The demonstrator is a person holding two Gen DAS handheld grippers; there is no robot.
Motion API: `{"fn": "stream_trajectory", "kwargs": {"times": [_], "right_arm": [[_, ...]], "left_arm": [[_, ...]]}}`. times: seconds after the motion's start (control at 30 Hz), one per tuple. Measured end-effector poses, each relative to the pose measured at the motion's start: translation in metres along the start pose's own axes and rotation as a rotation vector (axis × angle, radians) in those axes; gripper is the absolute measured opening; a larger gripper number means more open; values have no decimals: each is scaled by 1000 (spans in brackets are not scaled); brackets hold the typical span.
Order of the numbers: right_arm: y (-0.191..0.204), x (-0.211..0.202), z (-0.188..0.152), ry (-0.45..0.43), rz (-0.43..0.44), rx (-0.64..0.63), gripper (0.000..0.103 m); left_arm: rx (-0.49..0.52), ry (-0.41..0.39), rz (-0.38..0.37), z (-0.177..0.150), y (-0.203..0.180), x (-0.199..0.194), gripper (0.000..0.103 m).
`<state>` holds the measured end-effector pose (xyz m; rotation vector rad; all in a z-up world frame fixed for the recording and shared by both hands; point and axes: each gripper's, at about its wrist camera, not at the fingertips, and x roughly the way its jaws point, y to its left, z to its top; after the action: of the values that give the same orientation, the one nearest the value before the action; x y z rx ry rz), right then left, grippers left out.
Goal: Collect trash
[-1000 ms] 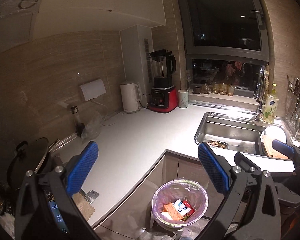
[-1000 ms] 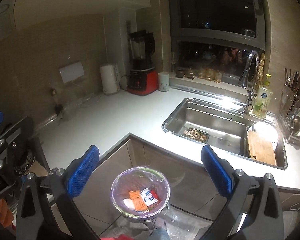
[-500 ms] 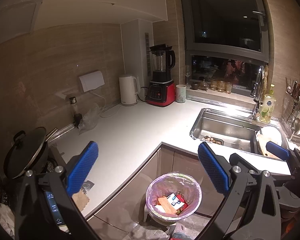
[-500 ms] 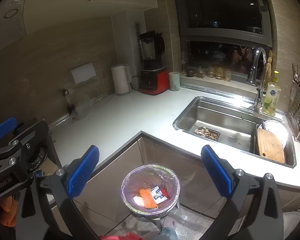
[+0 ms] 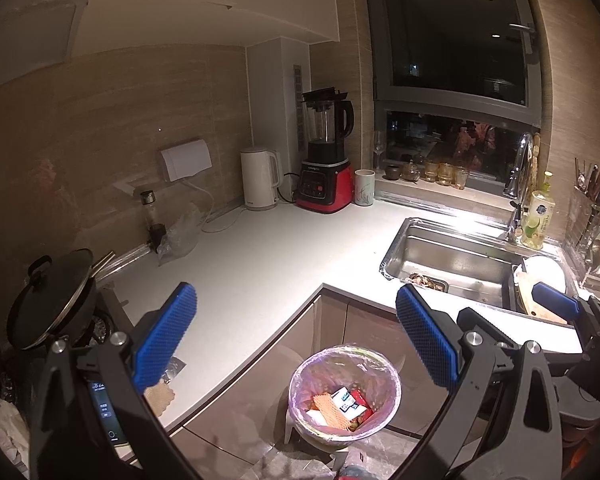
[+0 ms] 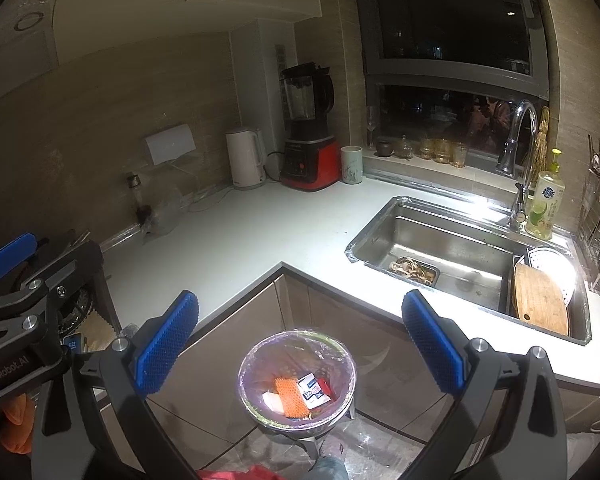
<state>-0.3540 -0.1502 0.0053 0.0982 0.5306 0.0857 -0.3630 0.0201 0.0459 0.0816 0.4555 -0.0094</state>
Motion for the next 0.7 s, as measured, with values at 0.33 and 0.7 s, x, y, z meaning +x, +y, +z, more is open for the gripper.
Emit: {"fn": "stream_trajectory", "kwargs": {"times": [0.33, 0.7], "right_arm": [[0, 8, 0, 13, -5, 2, 101], [0, 20, 3, 34, -11, 7, 101]], "left_arm": [[-2, 25, -9, 2, 2, 12, 95], [2, 34, -21, 2, 3, 22, 95]]}}
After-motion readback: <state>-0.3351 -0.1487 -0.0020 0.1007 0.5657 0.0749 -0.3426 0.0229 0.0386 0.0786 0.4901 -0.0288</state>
